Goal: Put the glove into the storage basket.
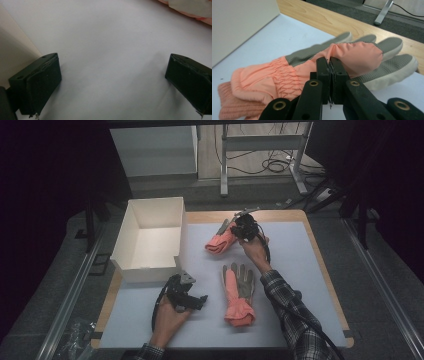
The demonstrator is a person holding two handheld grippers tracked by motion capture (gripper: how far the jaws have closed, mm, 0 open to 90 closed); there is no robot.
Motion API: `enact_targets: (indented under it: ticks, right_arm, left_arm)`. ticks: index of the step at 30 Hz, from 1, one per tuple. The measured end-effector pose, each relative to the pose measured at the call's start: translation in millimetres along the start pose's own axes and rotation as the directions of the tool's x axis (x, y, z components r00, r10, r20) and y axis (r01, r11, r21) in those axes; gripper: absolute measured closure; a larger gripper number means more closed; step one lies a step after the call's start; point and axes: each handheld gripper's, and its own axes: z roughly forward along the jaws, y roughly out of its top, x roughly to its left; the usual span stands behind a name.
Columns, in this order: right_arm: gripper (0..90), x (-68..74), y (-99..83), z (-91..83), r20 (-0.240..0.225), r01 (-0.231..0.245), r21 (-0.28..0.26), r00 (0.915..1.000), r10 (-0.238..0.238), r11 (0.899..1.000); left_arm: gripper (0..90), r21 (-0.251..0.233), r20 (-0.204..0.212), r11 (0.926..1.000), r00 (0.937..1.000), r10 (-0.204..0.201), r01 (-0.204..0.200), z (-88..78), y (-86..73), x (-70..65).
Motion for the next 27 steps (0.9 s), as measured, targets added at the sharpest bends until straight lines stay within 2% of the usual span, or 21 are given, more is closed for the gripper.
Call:
enact_targets:
  ticks: [1, 2, 3, 4, 6, 7, 8, 9, 10, 11, 13, 15, 22, 27]
  right_arm:
    - [86.9, -2.6, 1.2, -10.5, -0.003, 0.003, -0.006, 1.0000, -0.003, 1.000]
    - [86.9, -2.6, 1.2, -10.5, -0.003, 0.003, -0.006, 1.0000, -0.003, 1.000]
    - [86.8, -5.1, 1.5, -19.3, -0.016, 0.001, -0.013, 0.9999, -0.001, 1.000]
    - [86.8, -5.1, 1.5, -19.3, -0.016, 0.001, -0.013, 0.9999, -0.001, 1.000]
    - [86.8, -7.9, 1.3, -30.6, -0.023, 0.001, -0.021, 0.9997, -0.001, 1.000]
    - [86.8, -11.3, 0.3, -45.0, -0.033, 0.004, -0.033, 0.9994, -0.005, 0.999]
    - [86.8, -11.3, 0.3, -45.0, -0.033, 0.004, -0.033, 0.9994, -0.005, 0.999]
    - [86.8, -14.1, -1.4, -59.0, -0.037, 0.006, -0.044, 0.9993, -0.008, 0.999]
    - [86.8, -14.1, -1.4, -59.0, -0.037, 0.006, -0.044, 0.9993, -0.008, 0.999]
    - [86.7, -17.1, -3.9, -73.9, -0.036, 0.016, -0.054, 0.9992, -0.018, 0.998]
    - [86.7, -18.4, -5.2, -79.7, -0.035, 0.017, -0.058, 0.9992, -0.019, 0.998]
    - [86.7, -22.4, -9.5, -94.9, -0.035, 0.018, -0.066, 0.9992, -0.021, 0.998]
    - [86.6, -35.5, -35.5, -144.2, -0.022, 0.021, -0.065, 0.9995, -0.022, 0.998]
    - [86.6, -44.2, -65.9, -176.8, -0.002, 0.019, -0.066, 0.9998, -0.019, 0.998]
  left_arm:
    - [0.5, 0.000, 0.000, 1.0000, 1.0000, 0.000, 0.000, 0.0, 0.0, 0.0]
    - [0.5, 0.000, 0.000, 1.0000, 1.0000, 0.000, 0.000, 0.0, 0.0, 0.0]
    - [0.5, -0.001, 0.001, 1.0000, 1.0000, -0.002, 0.002, 0.0, 0.0, -0.1]
    - [0.5, -0.002, 0.001, 1.0000, 1.0000, -0.002, 0.002, 0.1, 0.0, -0.1]
    - [0.5, -0.001, -0.001, 1.0000, 1.0000, 0.004, -0.004, 0.1, 0.0, 0.3]
    - [0.5, -0.001, -0.001, 1.0000, 1.0000, 0.006, -0.006, 0.1, 0.1, 0.4]
    - [0.5, -0.001, -0.001, 1.0000, 1.0000, 0.006, -0.006, 0.1, 0.1, 0.4]
    - [0.5, -0.001, -0.001, 1.0000, 1.0000, 0.006, -0.006, 0.1, 0.1, 0.5]
    - [0.5, -0.001, -0.001, 1.0000, 1.0000, 0.006, -0.006, 0.1, 0.1, 0.5]
    - [0.5, -0.002, 0.000, 1.0000, 1.0000, 0.005, -0.005, 0.1, 0.1, 0.4]
    - [0.5, -0.002, 0.000, 1.0000, 1.0000, 0.005, -0.005, 0.1, 0.1, 0.4]
    - [0.5, -0.002, 0.000, 1.0000, 1.0000, 0.005, -0.005, 0.1, 0.1, 0.4]
    - [0.5, 0.001, 0.001, 1.0000, 1.0000, 0.006, -0.006, -0.1, 0.2, 0.4]
    - [0.5, 0.002, 0.000, 1.0000, 1.0000, 0.009, -0.009, -0.2, 0.3, 0.6]
